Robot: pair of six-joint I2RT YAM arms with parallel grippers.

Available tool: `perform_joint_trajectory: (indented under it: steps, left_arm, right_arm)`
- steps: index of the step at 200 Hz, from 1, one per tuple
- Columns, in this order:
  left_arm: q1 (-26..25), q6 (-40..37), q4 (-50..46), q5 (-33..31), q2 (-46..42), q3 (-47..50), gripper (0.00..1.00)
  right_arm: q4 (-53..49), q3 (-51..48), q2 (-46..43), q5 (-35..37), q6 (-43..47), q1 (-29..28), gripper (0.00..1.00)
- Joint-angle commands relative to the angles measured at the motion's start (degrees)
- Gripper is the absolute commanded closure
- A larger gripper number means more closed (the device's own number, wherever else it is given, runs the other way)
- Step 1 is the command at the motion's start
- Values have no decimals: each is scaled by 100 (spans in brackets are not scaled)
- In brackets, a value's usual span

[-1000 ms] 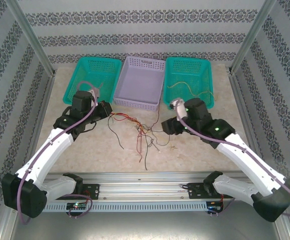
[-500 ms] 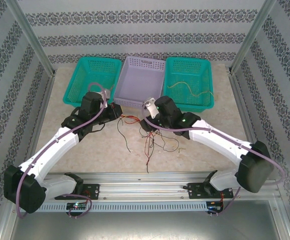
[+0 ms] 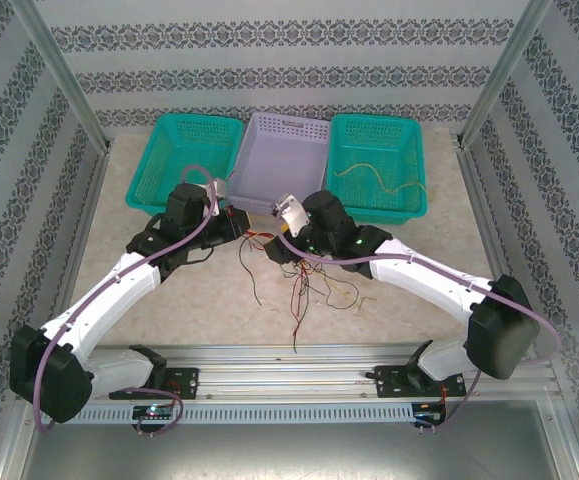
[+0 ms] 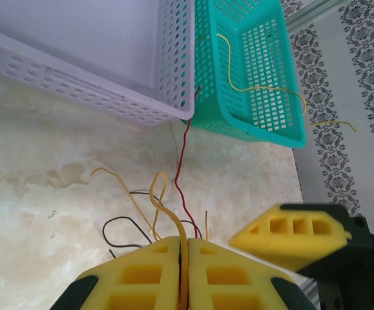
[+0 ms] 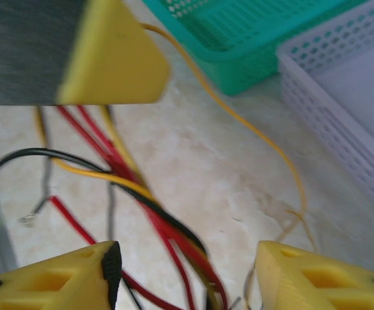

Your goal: Untangle the cables

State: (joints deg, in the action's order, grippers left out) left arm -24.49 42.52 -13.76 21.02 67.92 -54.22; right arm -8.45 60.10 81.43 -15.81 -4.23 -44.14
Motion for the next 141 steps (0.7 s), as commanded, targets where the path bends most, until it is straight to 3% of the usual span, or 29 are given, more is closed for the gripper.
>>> perform_joint_trajectory:
  steps: [1, 19, 71, 94, 102, 116, 141]
  left_arm:
    - [-84, 46, 329, 162, 85, -80, 100]
    - [-91, 54, 347, 212, 110, -121, 100]
    - [-87, 37, 483, 366, -26, -132, 100]
    - [-90, 5, 452, 399, -91, -183, 96]
    - [-85, -45, 393, 409, -116, -207, 90]
    - [-85, -153, 243, 355, -154, -243, 77]
    - [-81, -416, -157, 136, -336, -291, 41]
  right_arm:
    - [264, -83, -42, -563, -138, -62, 55]
    - [68, -8, 69, -350, -43, -49, 65]
    - [-97, 181, 379, -395, 1, -51, 61]
    - [-46, 149, 319, -144, -21, -51, 92]
    - [-47, 133, 243, -44, -4, -51, 100]
    - [-47, 56, 50, 235, 10, -51, 100]
    - [52, -200, -400, 468, -80, 146, 100]
